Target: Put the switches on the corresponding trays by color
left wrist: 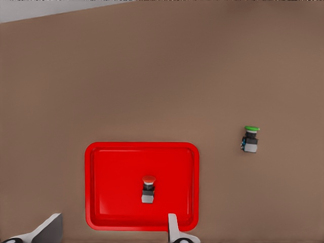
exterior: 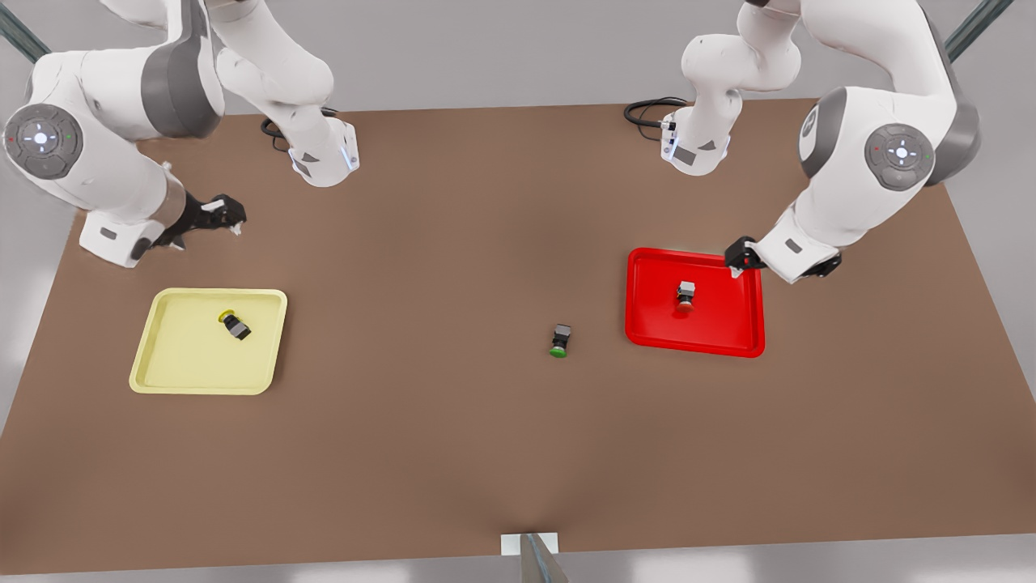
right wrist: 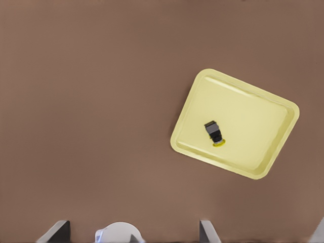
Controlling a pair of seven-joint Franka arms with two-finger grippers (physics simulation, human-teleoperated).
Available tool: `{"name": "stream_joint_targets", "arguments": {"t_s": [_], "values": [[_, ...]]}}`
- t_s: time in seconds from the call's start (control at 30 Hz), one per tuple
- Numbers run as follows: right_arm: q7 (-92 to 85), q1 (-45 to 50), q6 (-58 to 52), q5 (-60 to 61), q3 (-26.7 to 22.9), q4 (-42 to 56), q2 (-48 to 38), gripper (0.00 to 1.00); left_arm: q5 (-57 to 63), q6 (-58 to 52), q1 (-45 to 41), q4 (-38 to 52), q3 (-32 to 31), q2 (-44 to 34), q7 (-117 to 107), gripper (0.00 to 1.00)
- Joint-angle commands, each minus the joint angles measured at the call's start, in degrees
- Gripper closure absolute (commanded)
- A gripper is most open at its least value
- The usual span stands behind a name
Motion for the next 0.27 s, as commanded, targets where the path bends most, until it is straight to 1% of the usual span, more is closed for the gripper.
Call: {"name": "stream_joint_targets", "arguments": {"t_s": [0.0, 0.03, 0.07, 0.1, 0.23], "values": [[-0.08, -1.96, 0.40, 0.05, -3.68, -0.35, -0.98, 0.00, -0.05, -0.05, 0.06, 0.01, 0.02, 0.00, 0.01, 0.00], [8.05, -3.32, 5.14, -0.30, 2.66, -6.58, -7.83, 0.00, -0.05, -0.13, 0.06, 0.01, 0.02, 0.00, 0.01, 0.00], [9.50, -5.36, 12.17, -0.38, 7.00, -13.78, -13.99, 0.00, -0.05, -0.13, 0.06, 0.01, 0.02, 0.08, 0.01, 0.00], [9.50, -5.44, 12.89, -0.30, 6.82, -16.09, -16.03, 0.00, -0.05, -0.13, 0.06, 0.01, 0.02, 0.08, 0.01, 0.00], [9.59, -5.53, 12.62, 0.41, 4.89, -15.92, -16.12, 0.00, -0.05, -0.13, 0.06, 0.01, 0.02, 0.08, -0.08, 0.00]]}}
